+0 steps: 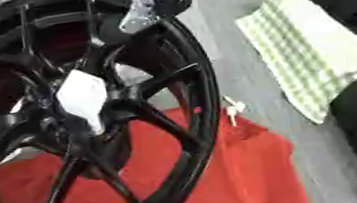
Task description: Pull the pin out of the wheel hub.
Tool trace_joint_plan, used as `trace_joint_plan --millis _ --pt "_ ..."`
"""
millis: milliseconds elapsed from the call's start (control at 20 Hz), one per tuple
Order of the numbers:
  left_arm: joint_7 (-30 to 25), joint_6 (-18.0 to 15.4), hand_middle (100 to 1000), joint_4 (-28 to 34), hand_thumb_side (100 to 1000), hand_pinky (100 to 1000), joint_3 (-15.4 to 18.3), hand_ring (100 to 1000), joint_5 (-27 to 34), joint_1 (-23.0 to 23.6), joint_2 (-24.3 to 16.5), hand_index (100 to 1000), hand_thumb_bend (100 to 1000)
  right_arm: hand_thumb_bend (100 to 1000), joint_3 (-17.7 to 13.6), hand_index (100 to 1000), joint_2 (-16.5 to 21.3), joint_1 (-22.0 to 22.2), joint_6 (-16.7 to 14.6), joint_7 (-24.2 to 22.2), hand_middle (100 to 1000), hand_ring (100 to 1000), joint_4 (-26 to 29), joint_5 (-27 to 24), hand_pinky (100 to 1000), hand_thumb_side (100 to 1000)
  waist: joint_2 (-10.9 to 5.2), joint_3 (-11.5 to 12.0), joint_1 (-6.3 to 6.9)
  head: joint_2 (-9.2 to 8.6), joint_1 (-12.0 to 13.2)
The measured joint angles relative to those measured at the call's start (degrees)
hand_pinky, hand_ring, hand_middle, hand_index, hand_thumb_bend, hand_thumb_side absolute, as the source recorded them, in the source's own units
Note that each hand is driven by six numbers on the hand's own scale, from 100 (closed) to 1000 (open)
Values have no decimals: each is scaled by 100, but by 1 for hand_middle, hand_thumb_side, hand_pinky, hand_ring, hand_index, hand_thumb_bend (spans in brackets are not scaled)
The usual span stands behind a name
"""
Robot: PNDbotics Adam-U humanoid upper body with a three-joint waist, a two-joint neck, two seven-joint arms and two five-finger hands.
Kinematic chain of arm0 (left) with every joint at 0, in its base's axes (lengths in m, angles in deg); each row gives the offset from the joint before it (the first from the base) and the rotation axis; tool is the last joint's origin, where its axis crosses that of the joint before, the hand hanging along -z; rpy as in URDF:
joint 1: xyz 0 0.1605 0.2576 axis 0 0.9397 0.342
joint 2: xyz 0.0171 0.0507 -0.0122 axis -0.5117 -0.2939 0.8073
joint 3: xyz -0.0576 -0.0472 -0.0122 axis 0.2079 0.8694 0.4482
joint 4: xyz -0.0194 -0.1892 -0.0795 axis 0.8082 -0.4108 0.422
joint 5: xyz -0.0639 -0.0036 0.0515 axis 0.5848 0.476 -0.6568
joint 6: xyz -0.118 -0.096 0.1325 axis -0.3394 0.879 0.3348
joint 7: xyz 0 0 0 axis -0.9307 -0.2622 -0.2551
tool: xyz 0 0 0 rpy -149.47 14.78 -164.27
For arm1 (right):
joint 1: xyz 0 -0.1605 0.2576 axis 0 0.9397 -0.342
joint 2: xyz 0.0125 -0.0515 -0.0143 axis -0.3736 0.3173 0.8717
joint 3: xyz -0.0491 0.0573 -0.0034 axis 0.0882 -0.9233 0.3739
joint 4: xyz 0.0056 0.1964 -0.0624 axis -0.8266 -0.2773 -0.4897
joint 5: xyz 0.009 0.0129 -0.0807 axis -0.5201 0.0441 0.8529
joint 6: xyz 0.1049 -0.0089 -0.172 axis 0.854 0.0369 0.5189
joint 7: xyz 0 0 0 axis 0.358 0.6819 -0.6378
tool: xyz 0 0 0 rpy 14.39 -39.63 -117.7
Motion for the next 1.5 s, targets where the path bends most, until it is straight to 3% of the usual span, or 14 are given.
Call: trace_joint_plan --millis 600,1000,1500 --pt "9 9 684 0 857 707 0 686 -1 20 -1 734 100 395 -81 776 -52 -146 58 1 737 808 26 -28 877 100 0 -23 -12 5 -27" --pt "4 14 685 -1 857 708 0 687 -1 18 -1 735 100 451 133 817 -52 -134 43 -233 763 827 144 -128 884 171 0 -9 -31 4 -50" --pt "-18 32 685 -1 858 709 -2 687 1 -41 -1 735 100 471 452 843 -82 -36 -65 -497 774 837 106 -121 886 198 2 53 -45 56 -125"
